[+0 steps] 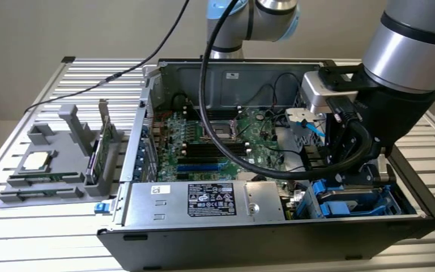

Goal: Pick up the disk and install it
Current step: 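Insert the disk into the insertion slot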

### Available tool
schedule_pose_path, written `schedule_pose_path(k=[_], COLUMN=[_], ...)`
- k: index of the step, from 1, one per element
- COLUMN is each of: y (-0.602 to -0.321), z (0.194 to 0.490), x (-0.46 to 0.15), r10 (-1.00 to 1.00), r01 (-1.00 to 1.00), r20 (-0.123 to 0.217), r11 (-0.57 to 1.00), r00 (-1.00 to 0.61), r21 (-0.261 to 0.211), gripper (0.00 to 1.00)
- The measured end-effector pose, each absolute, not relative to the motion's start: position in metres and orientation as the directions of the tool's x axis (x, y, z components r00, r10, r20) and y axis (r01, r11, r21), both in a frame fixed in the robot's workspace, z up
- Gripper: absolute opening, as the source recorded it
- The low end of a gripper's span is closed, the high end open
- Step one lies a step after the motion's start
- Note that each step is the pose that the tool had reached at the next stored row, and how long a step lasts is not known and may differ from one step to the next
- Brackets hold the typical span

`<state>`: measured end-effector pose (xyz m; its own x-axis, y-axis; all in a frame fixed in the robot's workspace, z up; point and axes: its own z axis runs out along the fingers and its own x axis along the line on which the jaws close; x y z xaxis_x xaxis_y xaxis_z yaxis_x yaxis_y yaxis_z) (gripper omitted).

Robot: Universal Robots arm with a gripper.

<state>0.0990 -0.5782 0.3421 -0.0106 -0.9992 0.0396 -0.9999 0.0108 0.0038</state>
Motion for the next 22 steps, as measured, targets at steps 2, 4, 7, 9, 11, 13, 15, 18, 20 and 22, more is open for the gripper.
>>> schedule_pose_path(k=[2, 4, 7, 9, 11, 13, 15, 18, 20, 22], y=[-0.578, -0.578, -0.578, -0.578, -0.578, -0.578, -0.578, -0.578, -0.578, -0.578], z=[0.342, 0.34, 0.34, 0.339, 0.338, 0.337, 0.336, 0.334, 0.333, 0.332], x=[0.099, 0.099, 0.099, 0.099, 0.099, 0.099, 0.099, 0.1, 0.1, 0.1], r10=[-0.999, -0.999, -0.999, -0.999, -0.999, -0.999, -0.999, -0.999, -0.999, -0.999], r01=[-1.0, -1.0, -1.0, -1.0, -1.0, -1.0, -1.0, -1.0, -1.0, -1.0], r20=[0.039, 0.039, 0.04, 0.04, 0.04, 0.04, 0.041, 0.041, 0.041, 0.042], r11=[0.011, 0.011, 0.011, 0.011, 0.011, 0.011, 0.011, 0.011, 0.011, 0.011], r00=[-0.011, -0.011, -0.011, -0.011, -0.01, -0.01, -0.01, -0.01, -0.01, -0.01], r21=[0.004, 0.004, 0.006, 0.006, 0.008, 0.009, 0.01, 0.012, 0.013, 0.015], gripper=[0.2, 0.2, 0.2, 0.2, 0.2, 0.2, 0.2, 0.2, 0.2, 0.2])
